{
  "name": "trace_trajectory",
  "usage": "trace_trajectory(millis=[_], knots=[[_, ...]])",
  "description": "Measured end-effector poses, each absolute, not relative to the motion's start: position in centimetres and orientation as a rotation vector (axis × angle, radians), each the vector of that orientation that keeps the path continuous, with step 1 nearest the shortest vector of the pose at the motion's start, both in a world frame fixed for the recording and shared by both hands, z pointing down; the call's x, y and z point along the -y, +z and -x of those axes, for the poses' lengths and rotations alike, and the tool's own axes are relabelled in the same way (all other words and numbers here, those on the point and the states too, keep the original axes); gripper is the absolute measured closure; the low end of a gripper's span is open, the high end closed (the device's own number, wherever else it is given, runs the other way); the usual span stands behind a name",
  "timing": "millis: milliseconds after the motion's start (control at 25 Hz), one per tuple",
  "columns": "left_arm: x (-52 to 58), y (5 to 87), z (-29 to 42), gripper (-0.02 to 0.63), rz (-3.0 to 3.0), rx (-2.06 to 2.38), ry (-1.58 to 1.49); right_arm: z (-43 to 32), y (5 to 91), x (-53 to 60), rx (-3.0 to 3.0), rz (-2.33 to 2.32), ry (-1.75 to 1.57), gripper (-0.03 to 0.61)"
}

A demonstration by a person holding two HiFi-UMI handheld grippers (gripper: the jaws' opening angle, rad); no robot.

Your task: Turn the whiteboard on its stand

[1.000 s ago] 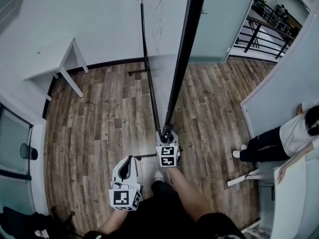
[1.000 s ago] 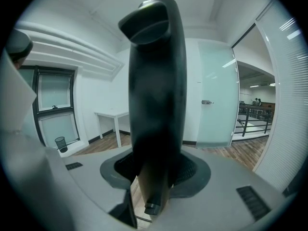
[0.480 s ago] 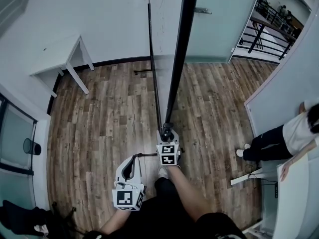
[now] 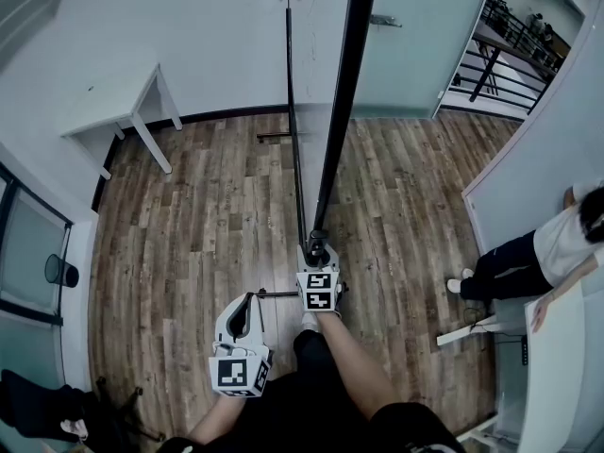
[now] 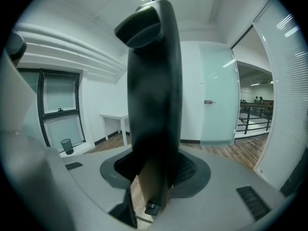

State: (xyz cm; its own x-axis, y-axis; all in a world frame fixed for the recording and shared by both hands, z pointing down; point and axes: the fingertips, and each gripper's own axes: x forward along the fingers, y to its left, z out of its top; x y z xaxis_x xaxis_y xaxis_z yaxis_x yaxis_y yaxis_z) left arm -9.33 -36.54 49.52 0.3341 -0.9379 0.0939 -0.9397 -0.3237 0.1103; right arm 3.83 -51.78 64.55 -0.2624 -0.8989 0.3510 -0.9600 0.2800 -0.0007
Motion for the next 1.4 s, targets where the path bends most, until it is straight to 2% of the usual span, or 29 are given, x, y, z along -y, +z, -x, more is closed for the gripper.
trace_trajectory(millis=[1400], knots=[[21.2, 48.9, 15.6, 0.598, -2.510, 1.683, -0.001, -0.4, 64.9, 37.3, 2.276, -1.748, 0.272, 0.411]])
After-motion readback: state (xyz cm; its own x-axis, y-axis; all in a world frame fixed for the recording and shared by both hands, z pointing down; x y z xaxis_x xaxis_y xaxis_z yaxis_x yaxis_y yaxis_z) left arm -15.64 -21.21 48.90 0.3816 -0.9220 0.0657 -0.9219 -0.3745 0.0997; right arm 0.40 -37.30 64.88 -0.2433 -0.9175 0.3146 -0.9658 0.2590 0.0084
